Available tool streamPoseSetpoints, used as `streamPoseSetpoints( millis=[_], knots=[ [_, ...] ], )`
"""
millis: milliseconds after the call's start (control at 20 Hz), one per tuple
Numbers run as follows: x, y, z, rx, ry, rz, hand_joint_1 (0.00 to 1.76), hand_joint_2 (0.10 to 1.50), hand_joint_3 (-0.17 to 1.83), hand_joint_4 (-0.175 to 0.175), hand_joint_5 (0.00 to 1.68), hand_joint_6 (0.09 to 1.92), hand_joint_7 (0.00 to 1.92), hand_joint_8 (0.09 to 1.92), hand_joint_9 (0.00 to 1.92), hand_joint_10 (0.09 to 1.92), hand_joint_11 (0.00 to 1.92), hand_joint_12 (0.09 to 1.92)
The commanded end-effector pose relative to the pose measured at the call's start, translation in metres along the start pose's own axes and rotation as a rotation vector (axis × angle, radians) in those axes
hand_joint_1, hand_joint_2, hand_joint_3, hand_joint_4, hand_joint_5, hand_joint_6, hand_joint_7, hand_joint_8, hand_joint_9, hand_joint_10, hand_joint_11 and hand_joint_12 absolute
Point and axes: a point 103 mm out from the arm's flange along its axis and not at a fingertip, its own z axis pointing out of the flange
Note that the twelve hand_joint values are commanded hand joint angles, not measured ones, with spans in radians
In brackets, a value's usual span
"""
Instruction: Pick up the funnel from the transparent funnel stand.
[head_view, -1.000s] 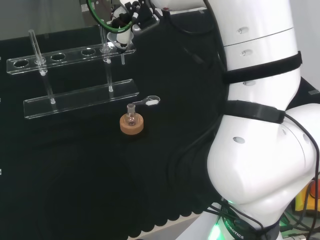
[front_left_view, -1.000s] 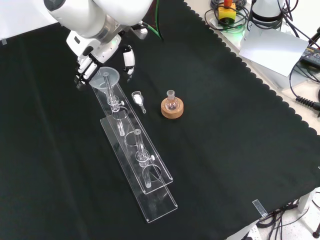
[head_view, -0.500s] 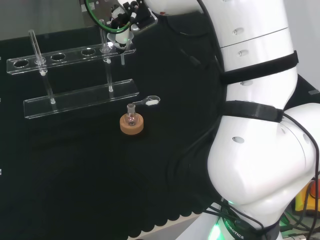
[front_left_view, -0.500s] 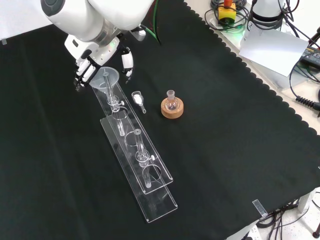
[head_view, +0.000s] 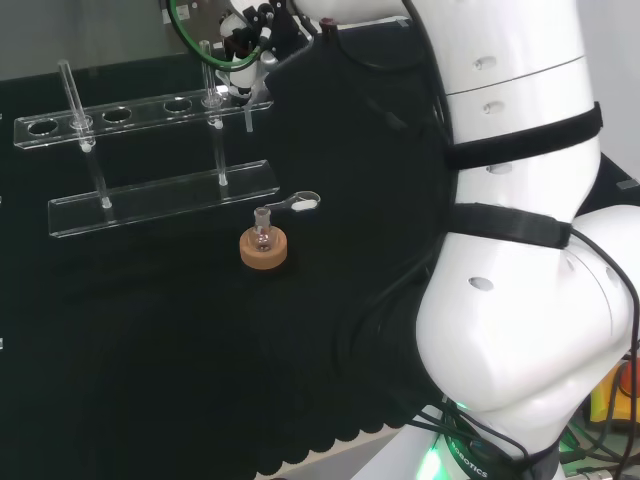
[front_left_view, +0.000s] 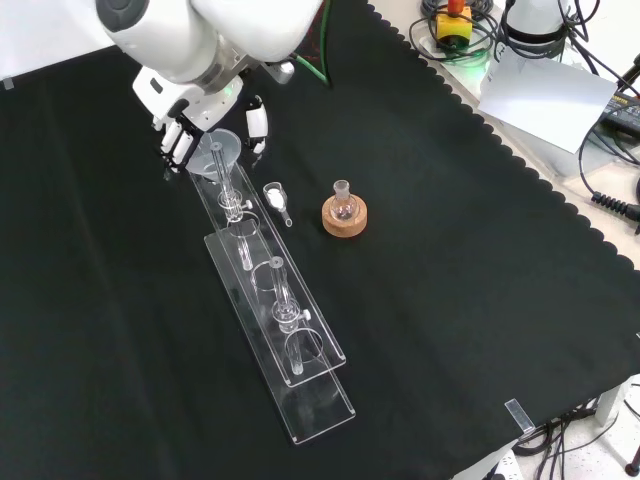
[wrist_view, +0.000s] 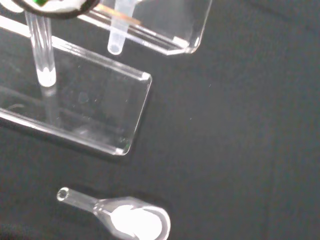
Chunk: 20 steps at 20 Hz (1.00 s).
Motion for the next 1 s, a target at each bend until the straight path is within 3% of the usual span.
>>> streamPoseSetpoints(
  millis=[50,400,1000],
  knots=[
    [-0.005,-0.016,-0.034,-0.132,-0.081,0.038,0.79,0.77,0.58,0.005,0.68,0.43,0.53,0.64,0.90,0.47,0.61,1.29],
    [-0.014,-0.046,-0.067,-0.171,-0.096,0.061,0.81,0.77,0.60,0.005,0.64,0.58,0.55,0.66,0.91,0.47,0.62,1.28],
    [-0.015,-0.114,-0.068,-0.186,-0.117,0.110,0.83,0.77,0.61,0.003,0.63,0.61,0.53,0.66,1.00,0.50,0.63,1.28]
  ],
)
